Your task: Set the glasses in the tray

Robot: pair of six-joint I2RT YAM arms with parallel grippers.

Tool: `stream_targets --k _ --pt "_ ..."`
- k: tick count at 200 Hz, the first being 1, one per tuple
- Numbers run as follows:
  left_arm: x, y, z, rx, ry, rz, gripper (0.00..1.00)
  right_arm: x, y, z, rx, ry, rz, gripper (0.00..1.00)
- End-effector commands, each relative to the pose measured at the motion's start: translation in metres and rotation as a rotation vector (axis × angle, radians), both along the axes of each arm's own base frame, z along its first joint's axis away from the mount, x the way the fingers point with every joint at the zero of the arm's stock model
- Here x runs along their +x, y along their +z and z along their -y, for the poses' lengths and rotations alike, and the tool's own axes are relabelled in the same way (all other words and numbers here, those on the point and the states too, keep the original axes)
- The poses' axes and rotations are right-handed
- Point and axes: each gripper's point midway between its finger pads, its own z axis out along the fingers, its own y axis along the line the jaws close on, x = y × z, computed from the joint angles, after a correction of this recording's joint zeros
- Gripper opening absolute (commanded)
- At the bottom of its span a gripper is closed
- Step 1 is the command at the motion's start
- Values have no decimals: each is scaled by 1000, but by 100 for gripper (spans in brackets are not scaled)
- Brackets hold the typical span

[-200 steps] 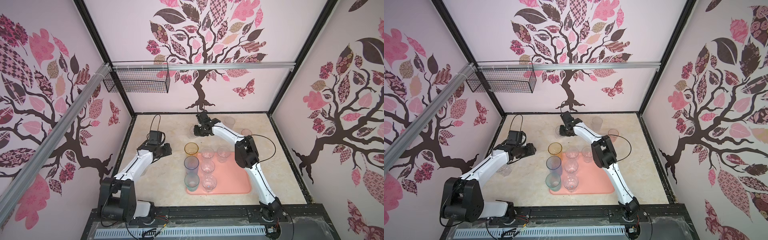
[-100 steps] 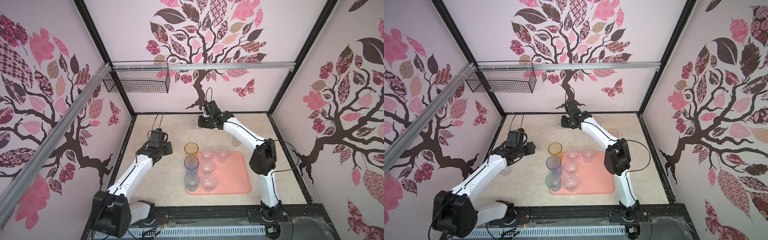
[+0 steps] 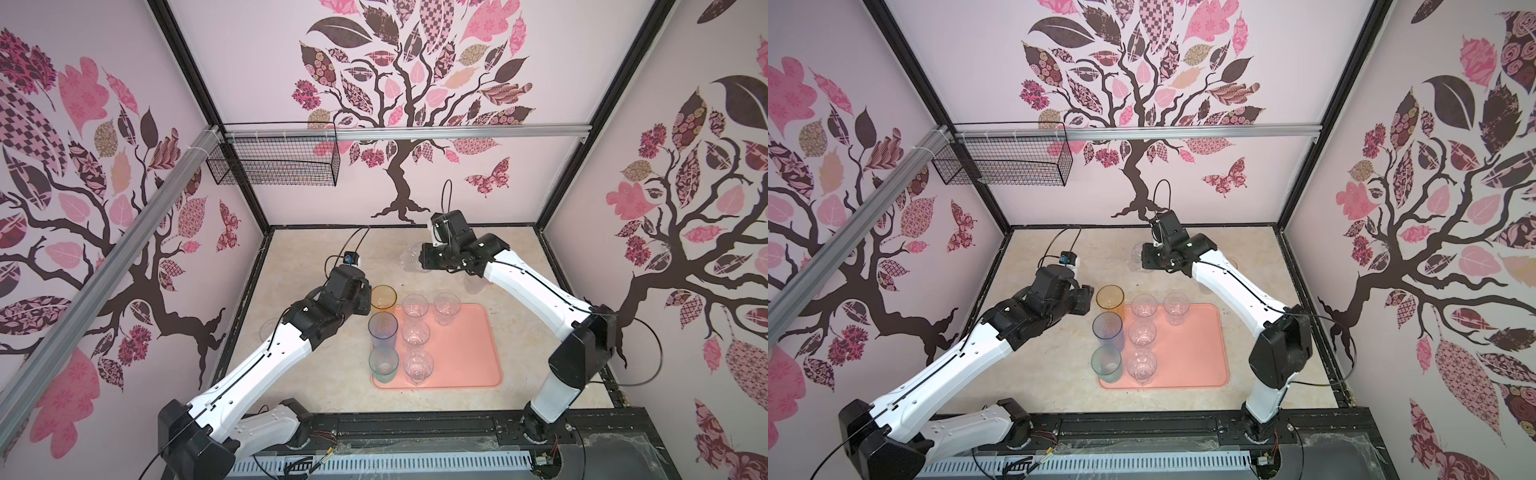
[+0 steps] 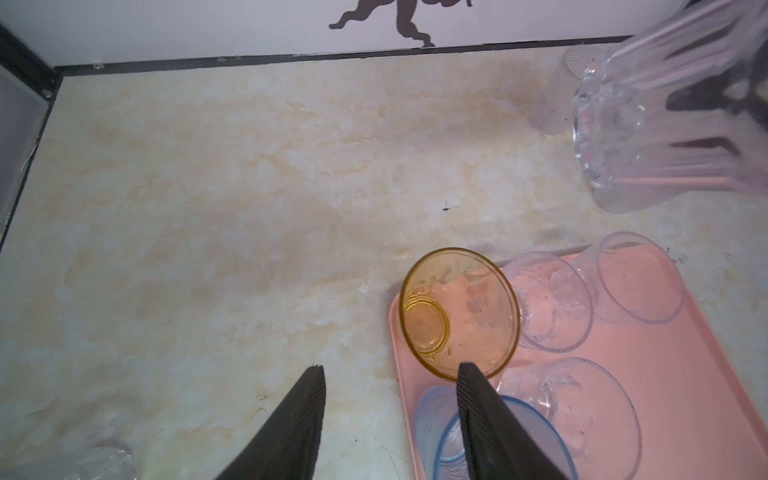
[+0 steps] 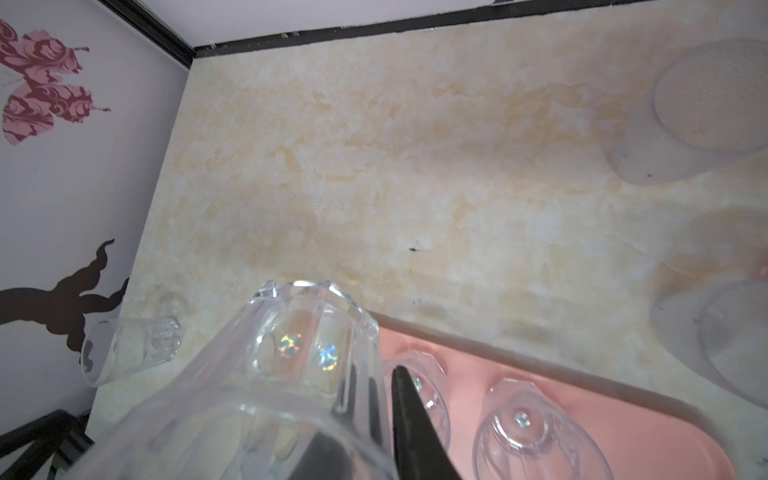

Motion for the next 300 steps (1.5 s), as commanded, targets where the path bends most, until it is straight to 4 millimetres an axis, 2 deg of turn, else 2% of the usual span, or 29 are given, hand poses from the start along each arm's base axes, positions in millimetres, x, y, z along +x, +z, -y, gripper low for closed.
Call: stream_targets --k 1,35,58,81,107,143,190,254,283,300 --pt "-7 22 15 14 -37 67 55 -32 19 33 -63 -8 27 0" --pt "-27 25 56 13 -161 109 55 -80 -14 76 -167 -39 -75 1" --pt "-37 18 75 3 -206 99 55 -113 -37 94 -186 -51 -157 1" --pt "-43 9 86 -9 -232 69 55 -138 -63 106 -196 -62 -239 2" --pt "-45 -1 87 -9 -229 48 55 -154 -99 113 -218 -70 -320 2" --pt "-45 -7 83 7 -217 45 56 -162 -146 115 -283 -79 -441 3" --pt "-46 -10 81 14 -211 39 56 -155 -177 117 -319 -104 -441 4" --pt "-45 -15 80 15 -205 37 57 -144 -201 108 -318 -105 -450 8" --pt "-46 -17 83 11 -214 26 57 -137 -203 104 -320 -103 -442 9" --pt "-46 -18 83 10 -214 26 57 -136 -207 103 -329 -99 -448 13"
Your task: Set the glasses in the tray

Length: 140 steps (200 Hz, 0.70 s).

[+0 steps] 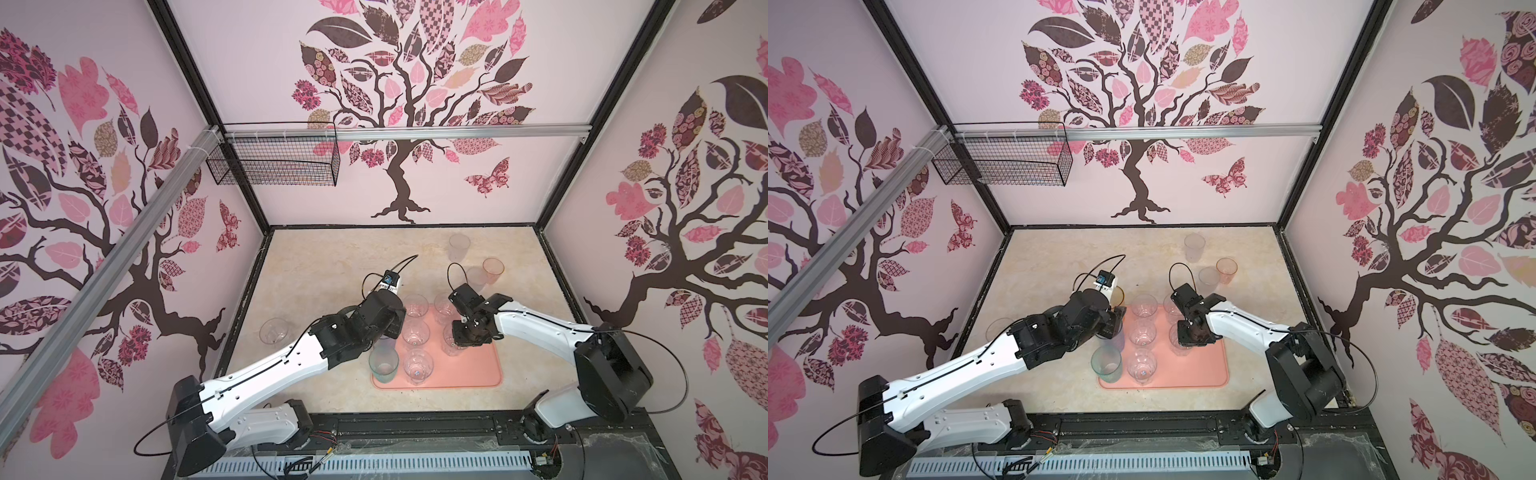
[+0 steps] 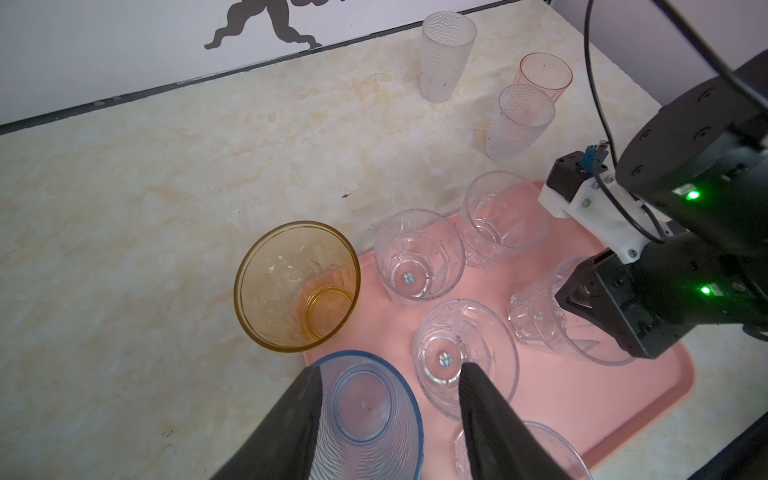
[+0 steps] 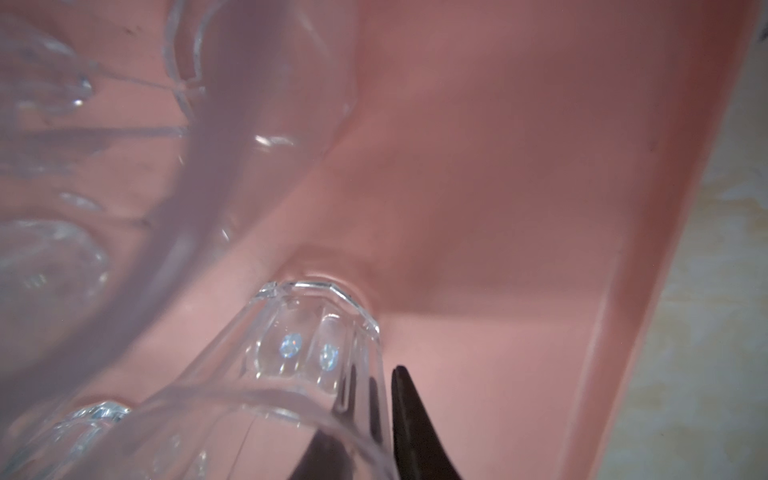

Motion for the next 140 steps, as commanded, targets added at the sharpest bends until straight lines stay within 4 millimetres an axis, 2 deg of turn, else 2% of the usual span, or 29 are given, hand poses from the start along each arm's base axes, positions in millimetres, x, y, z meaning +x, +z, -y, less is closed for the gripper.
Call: stream_targets --k 1,27,73,112,140 --pt "-1 -11 1 1 2 -12 57 9 -1 -6 0 1 13 13" --pt "-2 -13 1 4 1 -13 57 6 -5 -9 13 5 -6 21" --pt "-2 -17 0 7 3 -20 57 1 12 -6 21 13 5 31" --pt "-1 -18 2 8 -1 -22 57 -2 29 -9 66 14 21 32" --pt "-1 -19 3 8 -2 -24 57 3 29 -13 76 9 27 31"
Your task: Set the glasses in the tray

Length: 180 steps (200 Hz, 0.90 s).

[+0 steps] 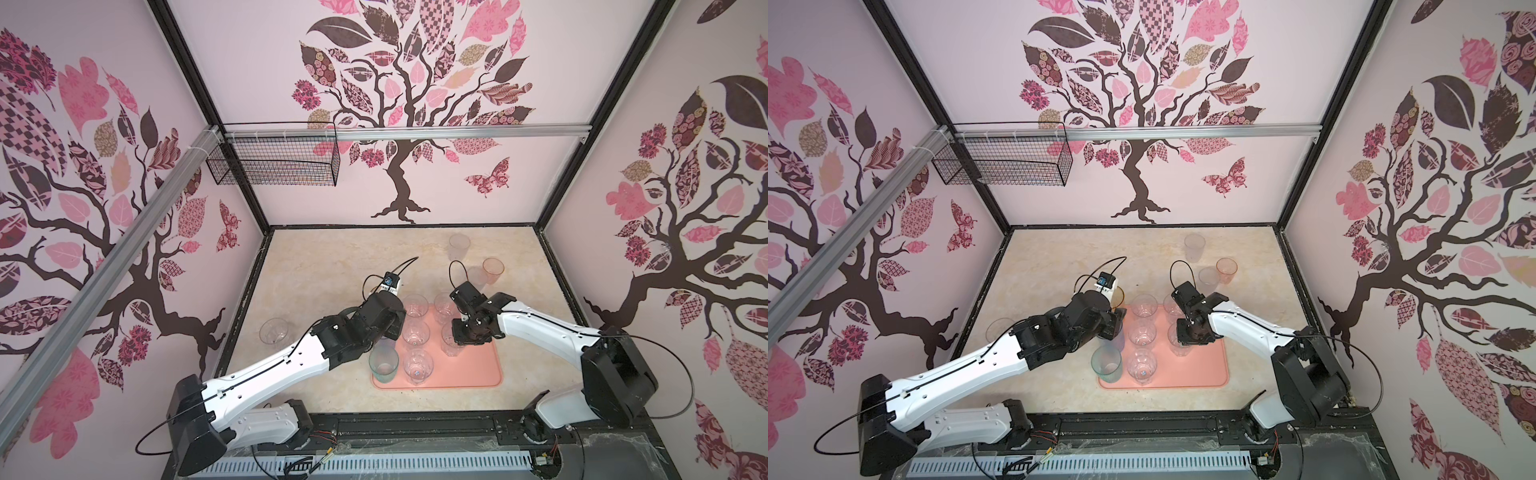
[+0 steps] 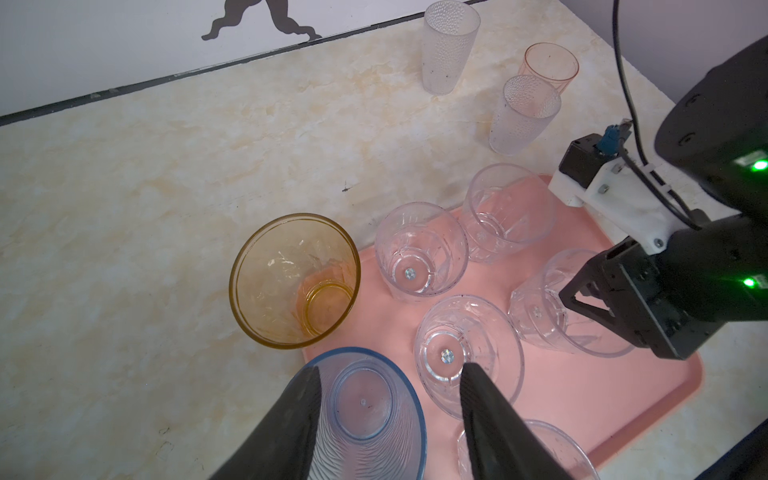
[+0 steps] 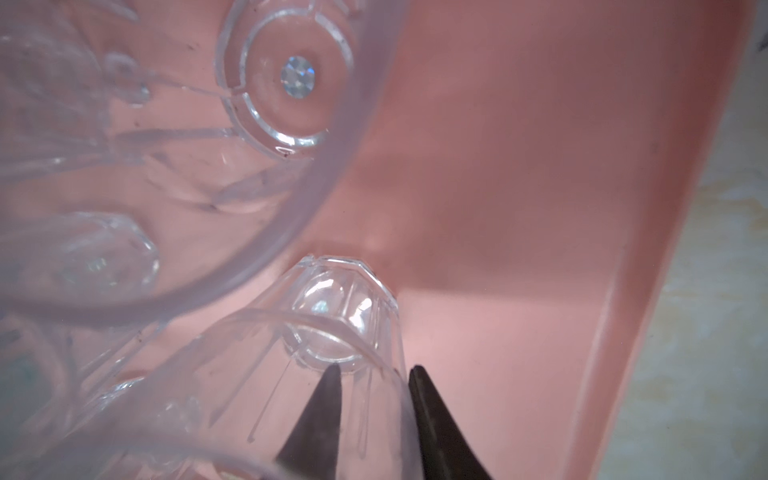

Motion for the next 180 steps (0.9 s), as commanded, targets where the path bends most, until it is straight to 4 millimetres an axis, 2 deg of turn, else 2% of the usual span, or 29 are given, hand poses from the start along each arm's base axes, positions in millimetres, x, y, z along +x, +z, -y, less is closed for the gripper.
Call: stream_targets --k 1,68,119,150,180 --pt "-1 -10 3 0 -3 -14 57 5 14 -7 29 -1 17 31" --pt "-3 -11 -1 -4 4 -12 57 22 12 -17 22 7 33 29" --pt "-1 -9 -5 14 19 1 57 19 18 -14 18 12 35 30" --pt "2 0 -15 63 26 40 60 17 42 -15 43 46 60 40" --pt "13 13 -45 153 91 76 68 20 78 -14 41 101 118 52"
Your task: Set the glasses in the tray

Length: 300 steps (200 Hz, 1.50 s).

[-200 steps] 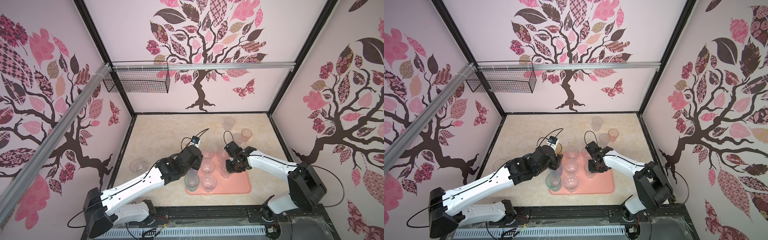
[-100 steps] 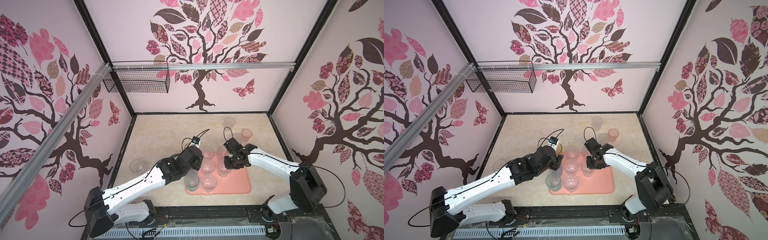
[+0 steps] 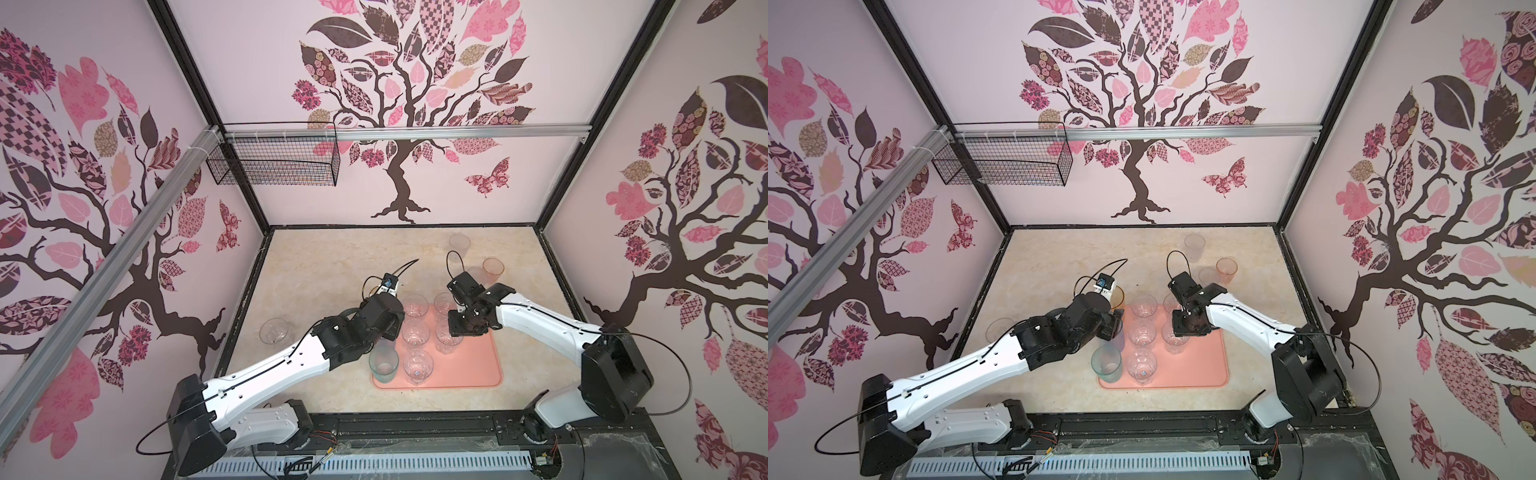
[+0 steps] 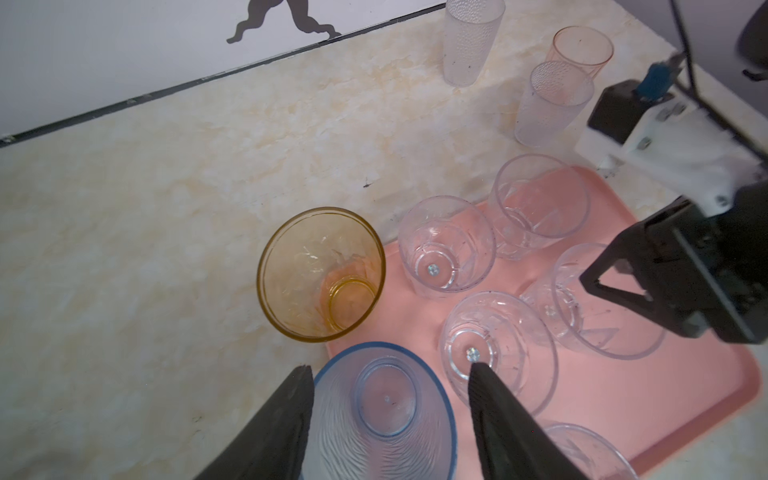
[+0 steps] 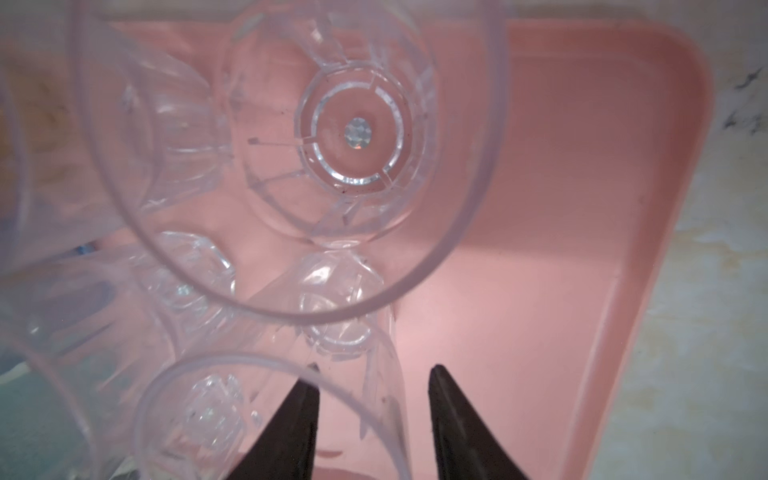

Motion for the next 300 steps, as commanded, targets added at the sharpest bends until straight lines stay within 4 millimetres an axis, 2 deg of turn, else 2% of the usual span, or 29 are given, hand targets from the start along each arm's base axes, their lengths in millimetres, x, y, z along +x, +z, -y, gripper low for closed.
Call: stream_targets --k 1,25,40,67,91,110,132,148,173,213,258,300 --pt "9 18 -30 72 61 48 68 1 45 2 10 53 72 52" --pt "15 25 -69 10 178 12 75 4 60 6 -28 79 93 54" --pt "13 25 -96 -71 280 -46 73 7 67 7 -27 75 113 54" --pt "-4 4 -152 -148 522 -249 64 11 71 1 2 68 134 54" --pt "-12 -9 -190 -133 635 -263 63 17 73 -3 11 75 156 54" --pt "-6 -20 -215 -154 724 -271 64 22 74 -8 26 89 168 54" --pt "8 -37 -243 -255 835 -321 64 25 71 -12 41 95 177 54" --pt "16 -42 -261 -213 890 -320 64 25 70 -17 70 99 180 54" --pt "23 -52 -280 -110 933 -344 66 25 73 -24 115 106 194 55" --pt "29 -71 -300 -91 960 -403 63 20 70 -26 142 118 193 55" --pt "33 -101 -311 -102 952 -498 57 17 66 -29 167 130 188 55" --pt "40 -120 -309 -88 928 -557 49 16 63 -28 169 128 192 55"
